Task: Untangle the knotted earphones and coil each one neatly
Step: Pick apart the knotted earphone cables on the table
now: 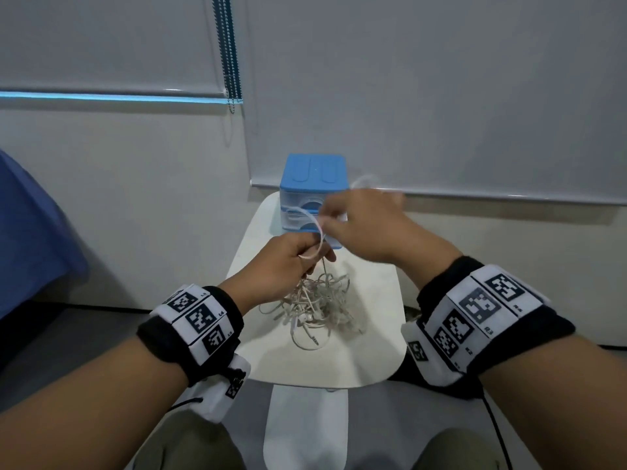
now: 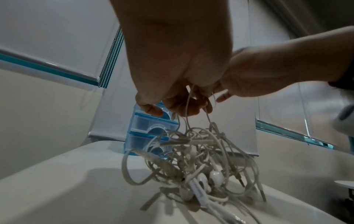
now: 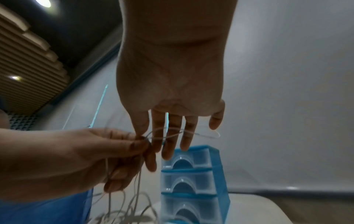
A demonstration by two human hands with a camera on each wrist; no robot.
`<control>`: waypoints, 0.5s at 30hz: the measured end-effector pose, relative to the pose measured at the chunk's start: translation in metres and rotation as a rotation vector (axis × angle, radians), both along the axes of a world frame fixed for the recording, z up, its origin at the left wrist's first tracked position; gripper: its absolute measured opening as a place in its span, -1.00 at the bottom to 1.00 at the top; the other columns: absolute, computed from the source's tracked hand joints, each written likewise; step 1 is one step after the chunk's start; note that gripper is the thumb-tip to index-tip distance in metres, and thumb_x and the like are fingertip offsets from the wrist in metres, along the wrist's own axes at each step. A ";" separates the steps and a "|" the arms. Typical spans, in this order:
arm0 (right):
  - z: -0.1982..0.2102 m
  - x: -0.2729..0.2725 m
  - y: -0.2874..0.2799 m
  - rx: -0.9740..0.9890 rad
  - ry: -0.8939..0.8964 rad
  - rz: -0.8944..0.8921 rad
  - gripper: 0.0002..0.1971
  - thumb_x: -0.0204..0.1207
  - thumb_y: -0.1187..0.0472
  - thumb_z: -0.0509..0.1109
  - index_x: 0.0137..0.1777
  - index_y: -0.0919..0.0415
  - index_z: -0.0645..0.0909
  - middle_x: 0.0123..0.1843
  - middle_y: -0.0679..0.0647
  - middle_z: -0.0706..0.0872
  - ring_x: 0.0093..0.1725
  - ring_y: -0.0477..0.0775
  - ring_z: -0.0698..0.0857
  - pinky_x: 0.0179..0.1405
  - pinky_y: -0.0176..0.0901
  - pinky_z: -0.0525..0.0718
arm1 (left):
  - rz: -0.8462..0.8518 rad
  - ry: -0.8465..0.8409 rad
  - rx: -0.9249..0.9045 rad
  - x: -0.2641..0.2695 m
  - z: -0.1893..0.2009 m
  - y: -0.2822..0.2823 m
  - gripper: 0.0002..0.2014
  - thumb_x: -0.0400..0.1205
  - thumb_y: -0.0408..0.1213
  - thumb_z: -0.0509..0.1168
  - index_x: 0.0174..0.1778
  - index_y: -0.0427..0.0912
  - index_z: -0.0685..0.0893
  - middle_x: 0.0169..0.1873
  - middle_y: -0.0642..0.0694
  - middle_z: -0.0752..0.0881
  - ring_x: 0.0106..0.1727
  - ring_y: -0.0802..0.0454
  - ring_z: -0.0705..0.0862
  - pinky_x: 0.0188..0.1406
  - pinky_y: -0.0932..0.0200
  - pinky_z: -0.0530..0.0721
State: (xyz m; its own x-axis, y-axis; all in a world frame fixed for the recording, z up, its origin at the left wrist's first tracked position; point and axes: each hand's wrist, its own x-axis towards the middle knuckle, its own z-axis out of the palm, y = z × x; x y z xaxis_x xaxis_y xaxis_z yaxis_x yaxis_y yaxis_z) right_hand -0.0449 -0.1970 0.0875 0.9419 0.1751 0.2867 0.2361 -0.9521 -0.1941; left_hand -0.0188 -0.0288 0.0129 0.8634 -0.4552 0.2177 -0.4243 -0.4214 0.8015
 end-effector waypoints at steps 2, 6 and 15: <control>-0.016 0.000 -0.002 0.016 0.128 -0.003 -0.65 0.73 -0.11 0.22 -0.17 0.01 0.70 -0.15 -0.13 0.78 0.08 -0.04 0.62 0.14 0.11 0.30 | 0.015 -0.045 0.041 0.000 0.000 -0.002 -0.70 0.83 -0.08 0.21 -0.10 0.00 0.80 -0.51 0.19 0.58 -0.42 0.24 0.51 -0.37 0.33 0.46; -0.016 0.005 -0.005 0.063 0.155 0.010 -0.66 0.76 -0.06 0.28 -0.20 0.08 0.65 -0.18 -0.04 0.70 -0.05 0.09 0.61 0.04 0.04 0.51 | -0.017 -0.039 0.086 0.001 -0.001 -0.002 -0.84 0.75 -0.21 0.37 -0.15 -0.02 0.75 -0.52 0.26 0.58 -0.44 0.26 0.48 -0.35 0.38 0.43; 0.032 0.003 -0.013 0.471 -0.459 -0.029 -0.75 0.67 0.11 0.35 -0.20 0.23 0.61 -0.39 -0.02 0.59 -0.25 0.15 0.57 -0.26 0.00 0.39 | -0.102 0.089 0.119 0.005 -0.008 0.003 -0.88 0.61 -0.20 0.56 0.03 -0.04 0.80 -0.42 0.14 0.58 -0.35 0.16 0.53 -0.20 0.22 0.56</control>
State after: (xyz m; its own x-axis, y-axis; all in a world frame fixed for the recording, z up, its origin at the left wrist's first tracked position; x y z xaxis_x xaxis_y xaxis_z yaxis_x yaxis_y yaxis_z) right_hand -0.0416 -0.2103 0.1192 0.7081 -0.0908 0.7002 0.3697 -0.7972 -0.4773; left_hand -0.0136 -0.0259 0.0050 0.8246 -0.5598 0.0820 -0.3998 -0.4739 0.7846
